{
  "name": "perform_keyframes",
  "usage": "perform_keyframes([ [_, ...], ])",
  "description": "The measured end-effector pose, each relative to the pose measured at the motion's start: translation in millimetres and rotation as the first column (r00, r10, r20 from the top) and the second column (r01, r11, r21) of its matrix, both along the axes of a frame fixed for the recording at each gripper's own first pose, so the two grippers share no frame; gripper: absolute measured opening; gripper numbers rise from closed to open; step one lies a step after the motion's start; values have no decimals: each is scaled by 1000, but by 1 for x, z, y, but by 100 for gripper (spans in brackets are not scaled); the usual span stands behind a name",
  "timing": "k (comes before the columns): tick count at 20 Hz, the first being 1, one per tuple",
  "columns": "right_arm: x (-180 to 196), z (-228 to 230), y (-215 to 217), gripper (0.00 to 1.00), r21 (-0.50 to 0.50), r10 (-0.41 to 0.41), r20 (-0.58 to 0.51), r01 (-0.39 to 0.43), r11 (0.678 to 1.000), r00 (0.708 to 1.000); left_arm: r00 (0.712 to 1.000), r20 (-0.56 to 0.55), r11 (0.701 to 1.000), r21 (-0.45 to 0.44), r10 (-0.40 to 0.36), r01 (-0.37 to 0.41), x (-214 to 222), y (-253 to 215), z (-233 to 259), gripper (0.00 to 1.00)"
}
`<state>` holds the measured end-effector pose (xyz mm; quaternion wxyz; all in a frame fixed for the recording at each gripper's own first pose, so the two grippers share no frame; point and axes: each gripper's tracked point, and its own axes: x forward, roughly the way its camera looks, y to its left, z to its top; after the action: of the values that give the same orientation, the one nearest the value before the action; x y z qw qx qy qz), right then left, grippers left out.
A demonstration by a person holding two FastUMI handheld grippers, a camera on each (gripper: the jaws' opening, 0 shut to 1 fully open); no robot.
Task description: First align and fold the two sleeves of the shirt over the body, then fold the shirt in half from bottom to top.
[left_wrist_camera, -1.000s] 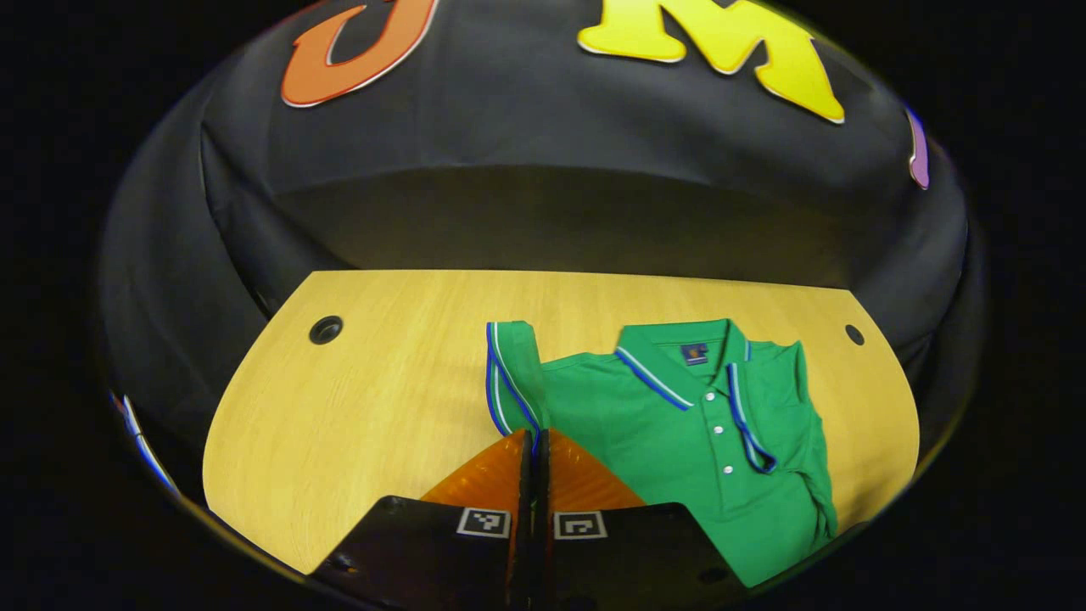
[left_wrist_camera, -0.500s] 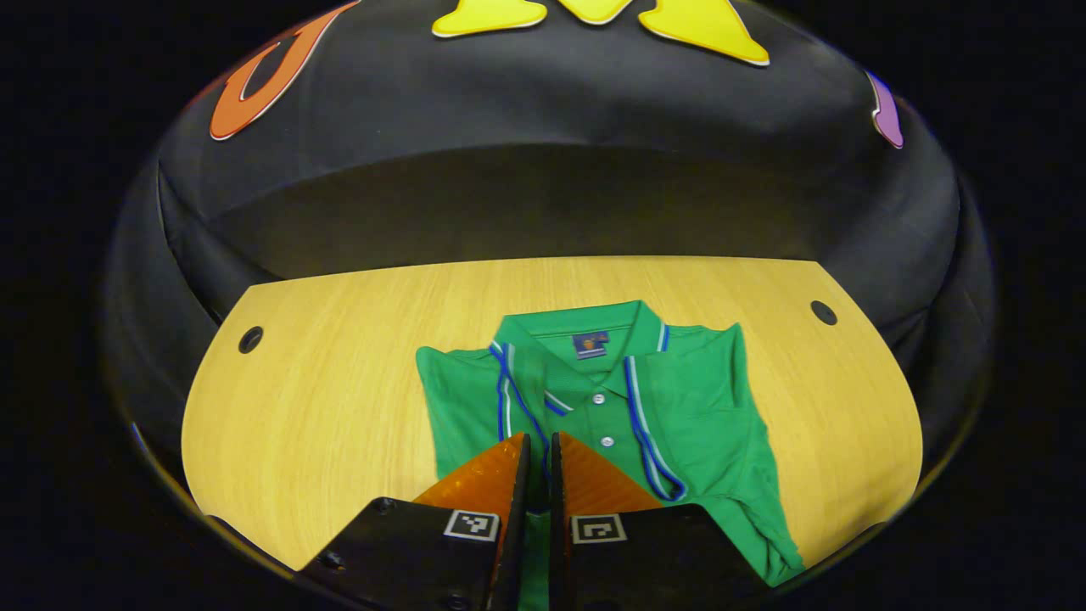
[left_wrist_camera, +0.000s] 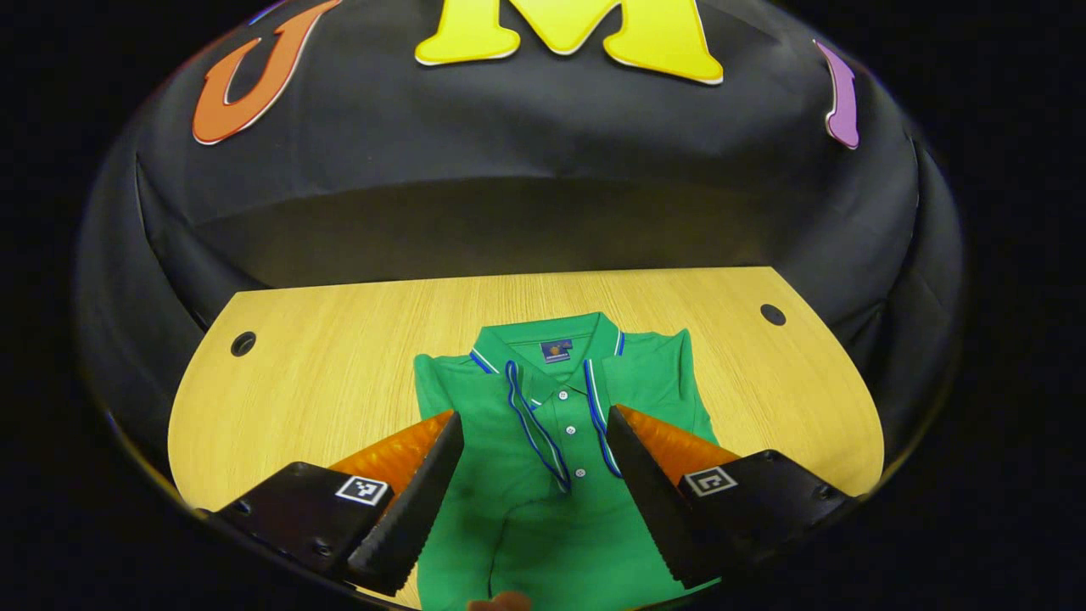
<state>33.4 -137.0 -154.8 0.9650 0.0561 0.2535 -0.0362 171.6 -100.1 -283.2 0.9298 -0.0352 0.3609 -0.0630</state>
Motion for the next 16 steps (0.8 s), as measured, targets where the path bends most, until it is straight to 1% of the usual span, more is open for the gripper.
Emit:
perform_keyframes([
  [1, 2, 1, 8, 96, -4, 21, 4, -21, 1000, 1000, 1000, 14, 1000, -3, 17, -17, -6, 9, 7, 100],
  [2, 3, 1, 16, 93, -8, 45, 9, -45, 999, 999, 999, 31, 999, -10, 33, -33, -12, 17, 15, 100],
  [3, 4, 1, 24, 96, -13, 70, 12, -70, 997, 997, 998, 48, 999, -15, 45, -44, -20, 25, 22, 100],
  [5, 4, -1, 40, 96, -16, 126, 11, -125, 992, 992, 994, 86, 998, 1, 63, -64, -39, 46, 36, 100],
  [7, 2, -7, 48, 96, -25, 165, 2, -165, 986, 986, 990, 114, 997, 3, 78, -78, -61, 65, 50, 100],
  [11, -7, -13, 59, 96, -50, 209, -13, -209, 977, 978, 978, 159, 991, -23, 132, -130, -102, 96, 77, 100],
  [14, -20, -27, 65, 96, -42, 248, -42, -250, 967, 968, 974, 185, 992, -13, 128, -127, -131, 111, 82, 100],
  [16, -32, -43, 64, 96, -38, 268, -85, -272, 961, 960, 979, 156, 991, -13, 132, -132, -155, 118, 75, 100],
])
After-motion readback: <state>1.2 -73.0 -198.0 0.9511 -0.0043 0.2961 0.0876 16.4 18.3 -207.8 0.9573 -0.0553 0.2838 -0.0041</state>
